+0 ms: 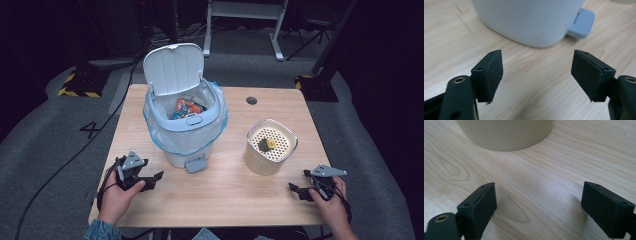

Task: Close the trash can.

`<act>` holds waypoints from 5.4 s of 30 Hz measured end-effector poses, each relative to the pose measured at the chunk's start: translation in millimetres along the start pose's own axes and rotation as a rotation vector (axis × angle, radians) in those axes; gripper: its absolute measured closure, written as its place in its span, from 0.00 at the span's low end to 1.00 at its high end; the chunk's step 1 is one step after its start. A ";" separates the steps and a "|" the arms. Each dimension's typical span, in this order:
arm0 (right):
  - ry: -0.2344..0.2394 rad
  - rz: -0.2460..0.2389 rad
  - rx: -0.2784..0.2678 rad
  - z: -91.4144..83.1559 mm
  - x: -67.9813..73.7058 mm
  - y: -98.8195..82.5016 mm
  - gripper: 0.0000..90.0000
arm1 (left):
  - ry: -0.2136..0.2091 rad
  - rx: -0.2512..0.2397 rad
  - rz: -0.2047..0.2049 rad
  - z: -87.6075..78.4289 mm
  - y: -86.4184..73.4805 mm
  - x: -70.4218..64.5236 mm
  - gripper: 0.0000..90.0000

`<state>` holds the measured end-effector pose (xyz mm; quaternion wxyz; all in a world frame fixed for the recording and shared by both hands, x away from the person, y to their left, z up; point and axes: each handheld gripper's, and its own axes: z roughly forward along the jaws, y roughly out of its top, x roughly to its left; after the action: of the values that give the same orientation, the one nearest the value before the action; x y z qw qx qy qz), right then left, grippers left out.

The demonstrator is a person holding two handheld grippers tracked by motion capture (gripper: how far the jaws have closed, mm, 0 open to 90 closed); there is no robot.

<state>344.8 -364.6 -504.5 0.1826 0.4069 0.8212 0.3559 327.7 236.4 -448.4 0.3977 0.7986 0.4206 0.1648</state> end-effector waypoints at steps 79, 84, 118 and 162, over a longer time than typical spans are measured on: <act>0.000 0.000 -0.001 0.1 -0.1 -0.1 0.14 | -0.039 -0.367 0.075 -62.4 207.6 47.0 0.38; 0.000 0.000 -0.001 0.0 -0.1 -0.1 0.14 | -0.074 -0.347 0.117 -66.8 199.6 33.8 0.33; 0.006 -0.004 -0.001 0.4 -0.6 0.2 0.14 | -0.122 -0.213 0.167 -21.7 197.3 -22.5 0.46; 0.009 -0.007 -0.001 0.5 -1.0 0.3 0.14 | -0.209 -0.254 0.220 -73.3 152.5 -67.1 0.32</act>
<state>345.9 -365.0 -504.6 0.1803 0.4023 0.8234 0.3573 326.7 168.7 -279.5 0.5163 0.7960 0.2630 0.1750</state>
